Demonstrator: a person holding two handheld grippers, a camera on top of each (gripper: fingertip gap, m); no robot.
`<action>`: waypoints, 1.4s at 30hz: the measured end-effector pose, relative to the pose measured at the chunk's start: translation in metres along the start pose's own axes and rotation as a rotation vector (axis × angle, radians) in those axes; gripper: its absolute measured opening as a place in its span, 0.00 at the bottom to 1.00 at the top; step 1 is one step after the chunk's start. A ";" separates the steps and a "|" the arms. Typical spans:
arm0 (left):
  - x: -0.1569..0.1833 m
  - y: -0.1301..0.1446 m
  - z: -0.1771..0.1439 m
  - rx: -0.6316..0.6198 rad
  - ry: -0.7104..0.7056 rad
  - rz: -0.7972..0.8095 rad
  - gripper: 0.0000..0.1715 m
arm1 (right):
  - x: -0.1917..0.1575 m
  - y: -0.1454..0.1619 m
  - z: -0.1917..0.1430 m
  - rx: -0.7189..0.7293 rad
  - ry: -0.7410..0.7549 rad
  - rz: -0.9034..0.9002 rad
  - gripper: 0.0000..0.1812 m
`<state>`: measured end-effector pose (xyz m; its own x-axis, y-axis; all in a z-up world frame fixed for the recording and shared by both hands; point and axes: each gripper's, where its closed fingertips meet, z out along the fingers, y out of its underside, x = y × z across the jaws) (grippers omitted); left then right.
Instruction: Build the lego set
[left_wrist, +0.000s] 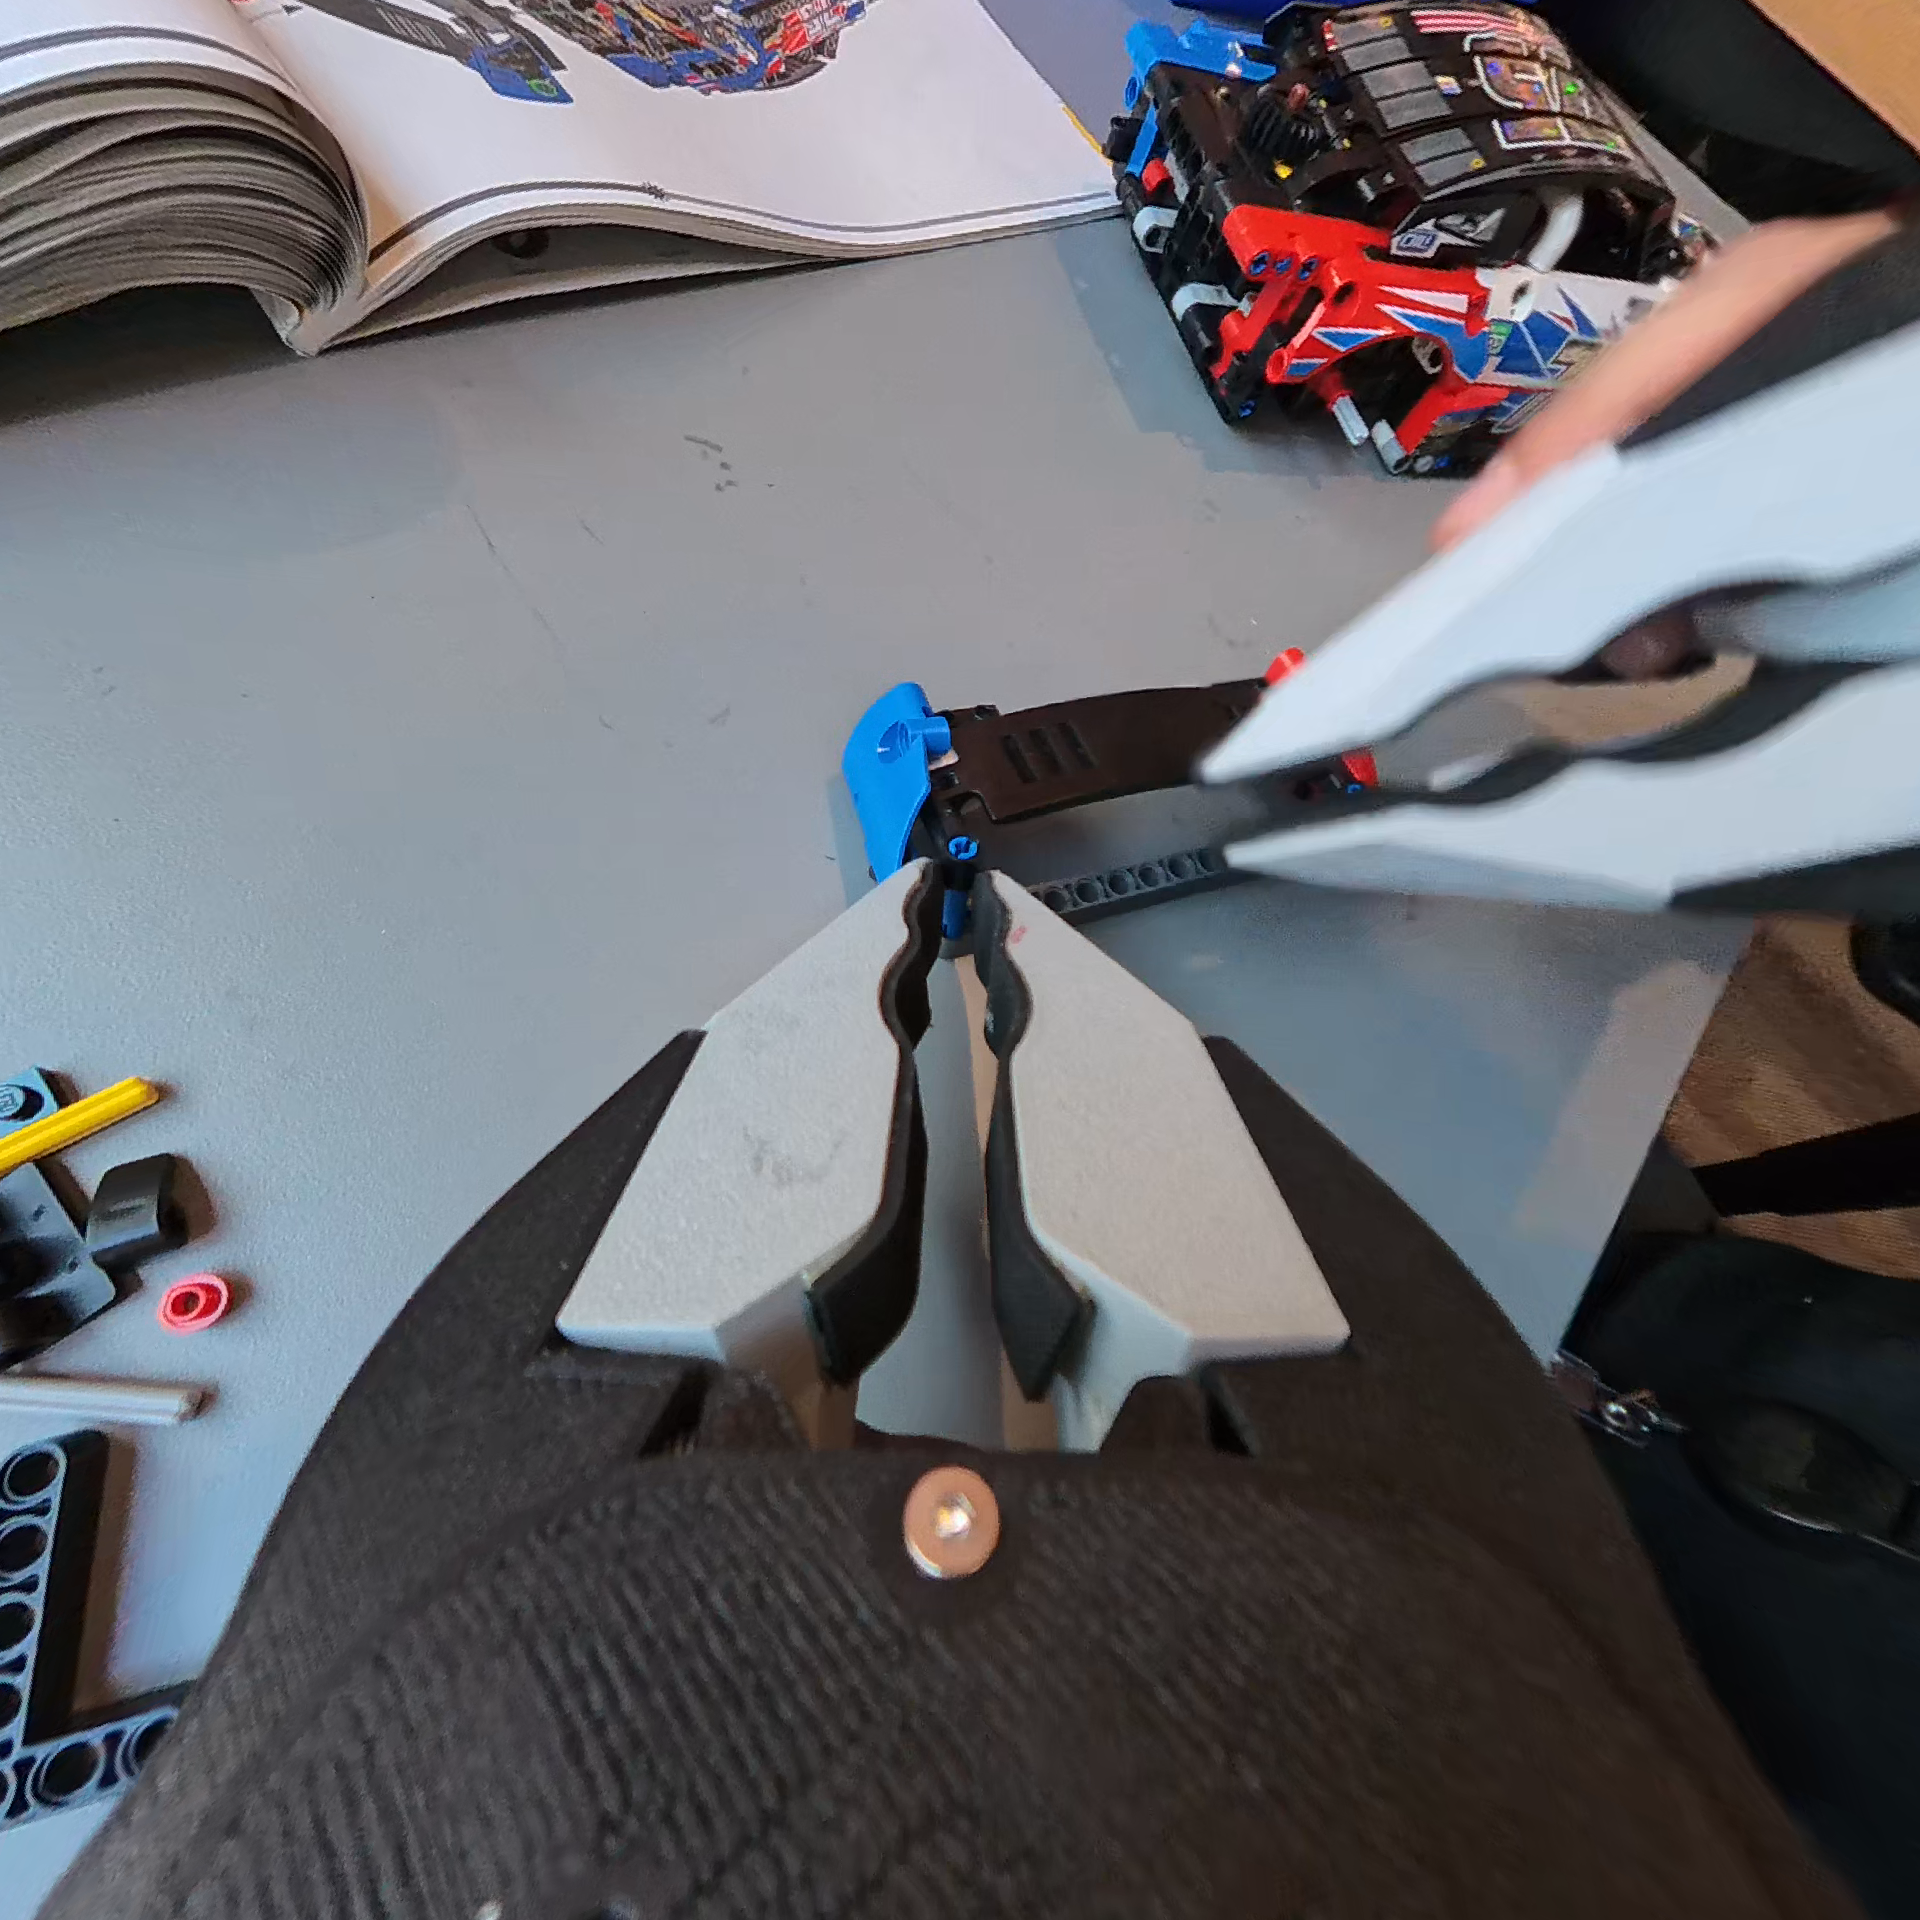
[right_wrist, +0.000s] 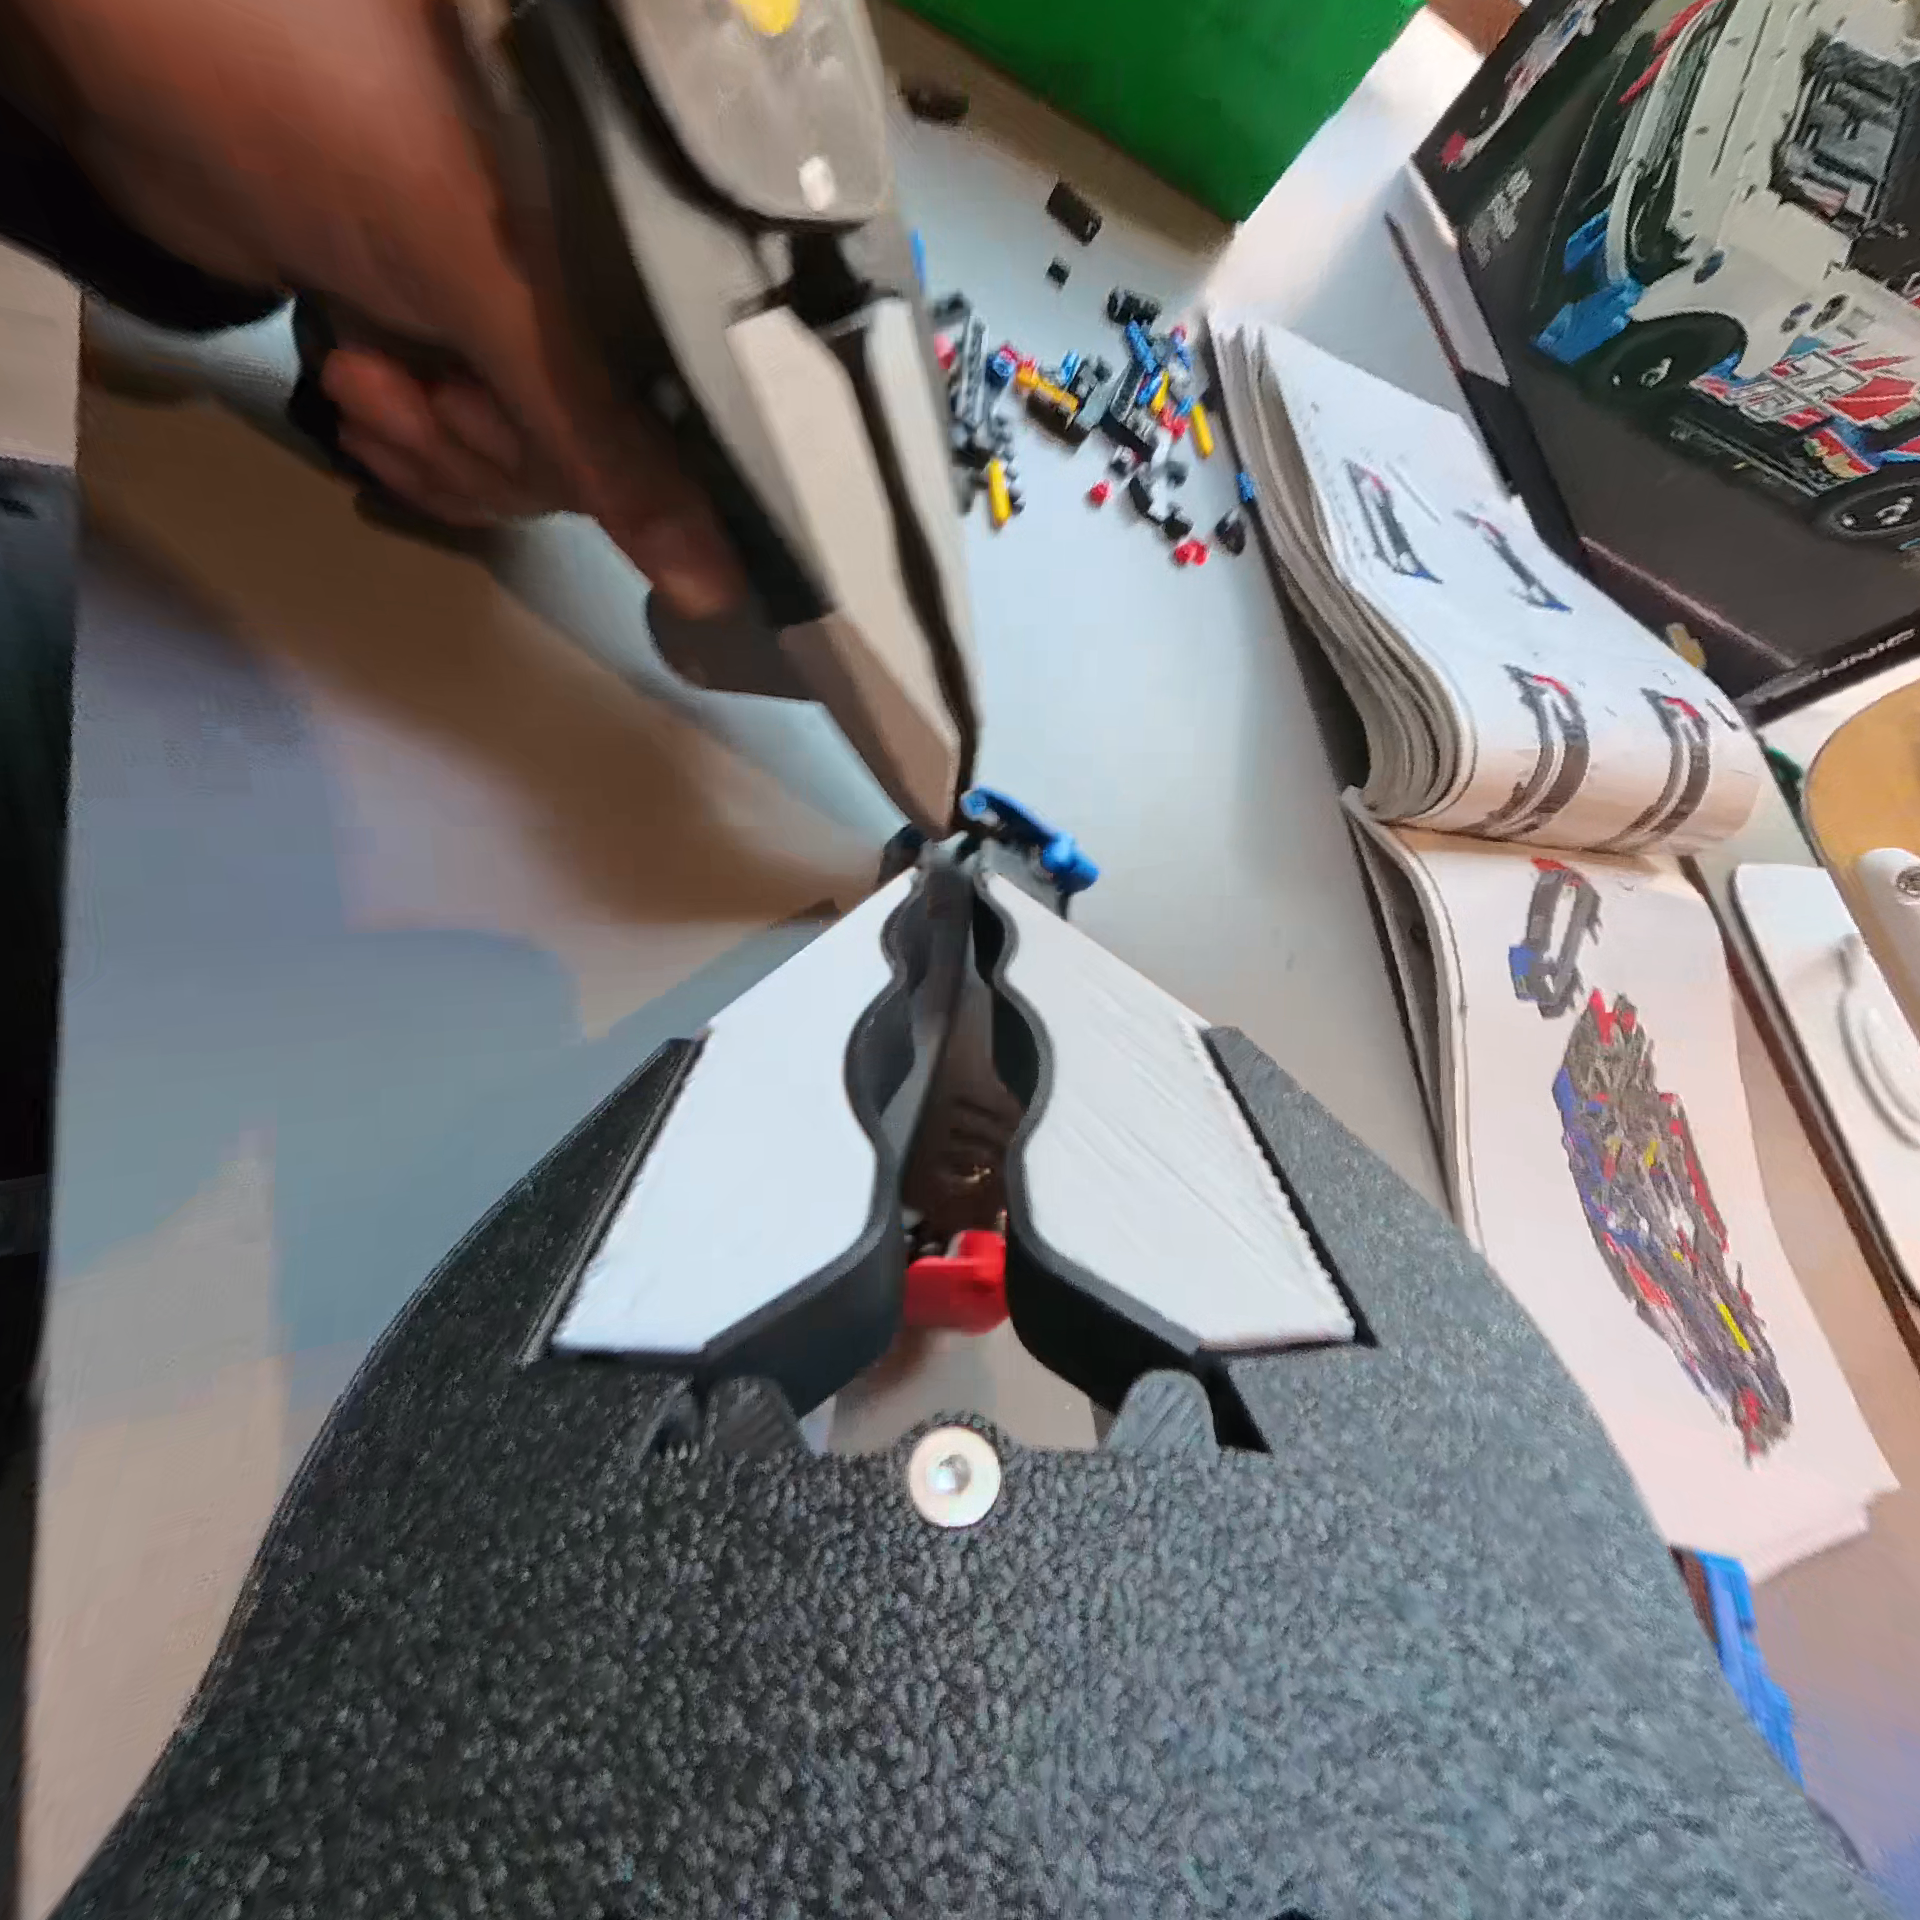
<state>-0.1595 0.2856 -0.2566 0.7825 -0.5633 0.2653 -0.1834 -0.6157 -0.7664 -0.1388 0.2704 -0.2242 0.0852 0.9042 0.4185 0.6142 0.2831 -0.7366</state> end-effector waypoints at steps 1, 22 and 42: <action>0.000 0.000 0.000 0.000 -0.005 0.010 0.02 | 0.007 -0.002 0.003 0.022 -0.021 0.015 0.04; 0.002 0.003 -0.003 -0.002 -0.022 0.061 0.02 | 0.025 -0.039 0.025 -0.011 -0.392 -0.109 0.00; -0.004 0.020 -0.001 -0.110 -0.052 0.083 0.00 | 0.060 -0.007 -0.005 -0.025 -0.191 0.176 0.00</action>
<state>-0.1672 0.2752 -0.2723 0.7915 -0.5868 0.1709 -0.3101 -0.6265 -0.7151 -0.1339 0.3217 -0.1915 0.0445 0.9836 0.1750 0.6224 0.1097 -0.7750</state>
